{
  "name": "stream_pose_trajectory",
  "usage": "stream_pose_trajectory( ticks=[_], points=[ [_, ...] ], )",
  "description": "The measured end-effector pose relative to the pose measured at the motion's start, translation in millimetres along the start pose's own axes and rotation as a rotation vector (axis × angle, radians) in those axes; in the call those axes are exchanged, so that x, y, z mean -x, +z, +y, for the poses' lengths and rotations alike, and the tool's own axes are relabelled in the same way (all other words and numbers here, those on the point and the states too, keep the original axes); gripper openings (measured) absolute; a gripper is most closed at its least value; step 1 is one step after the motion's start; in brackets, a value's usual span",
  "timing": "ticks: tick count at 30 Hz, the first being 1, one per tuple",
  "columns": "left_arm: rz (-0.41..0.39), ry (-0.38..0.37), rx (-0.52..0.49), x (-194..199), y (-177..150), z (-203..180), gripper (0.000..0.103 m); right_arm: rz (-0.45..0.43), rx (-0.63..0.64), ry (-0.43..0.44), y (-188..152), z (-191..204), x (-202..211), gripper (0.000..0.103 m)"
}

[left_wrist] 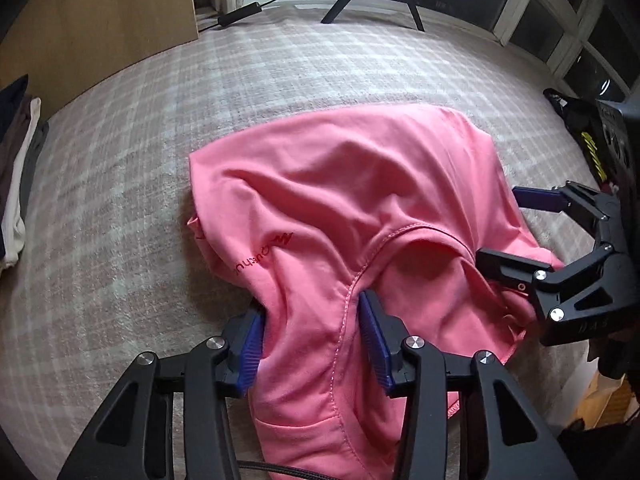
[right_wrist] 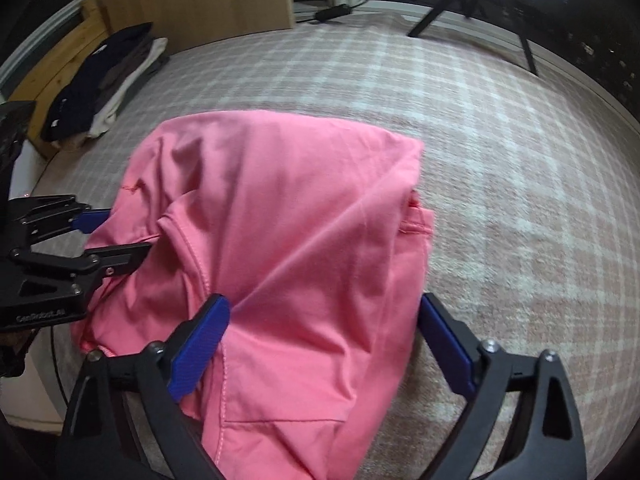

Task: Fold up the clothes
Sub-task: 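Pinch the folded pink shirt with both grippers and lift it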

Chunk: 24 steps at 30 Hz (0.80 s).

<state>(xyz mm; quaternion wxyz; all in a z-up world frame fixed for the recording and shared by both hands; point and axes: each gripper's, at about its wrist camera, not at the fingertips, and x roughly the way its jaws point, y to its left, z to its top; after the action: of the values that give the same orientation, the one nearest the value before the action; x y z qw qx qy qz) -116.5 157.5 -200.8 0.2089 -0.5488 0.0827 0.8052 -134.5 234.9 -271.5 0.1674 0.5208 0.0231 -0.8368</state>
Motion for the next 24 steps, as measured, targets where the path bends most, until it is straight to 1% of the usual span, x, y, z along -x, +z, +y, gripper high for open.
stream_pose_trajectory(
  ticks=[2, 3, 4, 5, 6, 7, 8, 9, 11, 13, 15, 16, 18, 19, 21, 24],
  points=[
    [0.006, -0.002, 0.01, 0, 1, -2, 0.042, -0.008, 0.005, 0.025, 3, 4, 1, 0.055],
    [0.009, -0.002, 0.014, -1, 1, -2, 0.042, -0.01, -0.004, 0.041, 7, 3, 8, 0.049],
    [0.013, -0.002, 0.016, -1, 2, -4, 0.041, -0.011, -0.024, 0.069, 10, 0, 5, 0.038],
    [0.013, -0.006, 0.02, -1, 2, -5, 0.037, -0.013, -0.045, 0.096, 13, -2, 3, 0.033],
    [0.011, -0.032, 0.037, -1, 3, -4, 0.028, -0.02, -0.073, 0.111, 15, -5, 0, 0.03],
    [0.009, -0.059, 0.054, -1, 3, -3, 0.019, -0.022, -0.084, 0.123, 15, -7, -1, 0.025],
    [0.011, -0.093, 0.079, -2, 4, -2, 0.016, -0.023, -0.099, 0.14, 15, -8, -2, 0.019],
    [0.003, -0.107, 0.097, -3, 4, -2, 0.015, -0.024, -0.124, 0.164, 15, -9, -4, 0.018],
    [-0.001, -0.128, 0.096, -2, 5, -1, 0.013, -0.022, -0.167, 0.219, 16, -13, -8, 0.015],
    [-0.009, -0.183, 0.143, -3, 2, 0, 0.013, -0.003, -0.228, 0.302, 20, -19, -13, 0.013],
    [-0.013, -0.21, 0.17, -3, 5, 10, 0.012, 0.009, -0.286, 0.379, 23, -23, -17, 0.013],
    [-0.019, -0.242, 0.189, -1, 5, 11, 0.012, 0.006, -0.295, 0.389, 26, -24, -15, 0.013],
    [-0.037, -0.265, 0.198, 21, -5, 29, 0.012, -0.022, -0.292, 0.398, 31, -19, -6, 0.013],
    [-0.052, -0.273, 0.189, 27, -5, 27, 0.012, -0.039, -0.289, 0.402, 34, -16, 1, 0.013],
    [-0.084, -0.273, 0.181, 44, -6, 25, 0.012, -0.063, -0.279, 0.427, 52, -16, 26, 0.013],
    [-0.137, -0.271, 0.147, 61, -3, 27, 0.012, -0.112, -0.244, 0.433, 70, 0, 46, 0.013]
  ],
)
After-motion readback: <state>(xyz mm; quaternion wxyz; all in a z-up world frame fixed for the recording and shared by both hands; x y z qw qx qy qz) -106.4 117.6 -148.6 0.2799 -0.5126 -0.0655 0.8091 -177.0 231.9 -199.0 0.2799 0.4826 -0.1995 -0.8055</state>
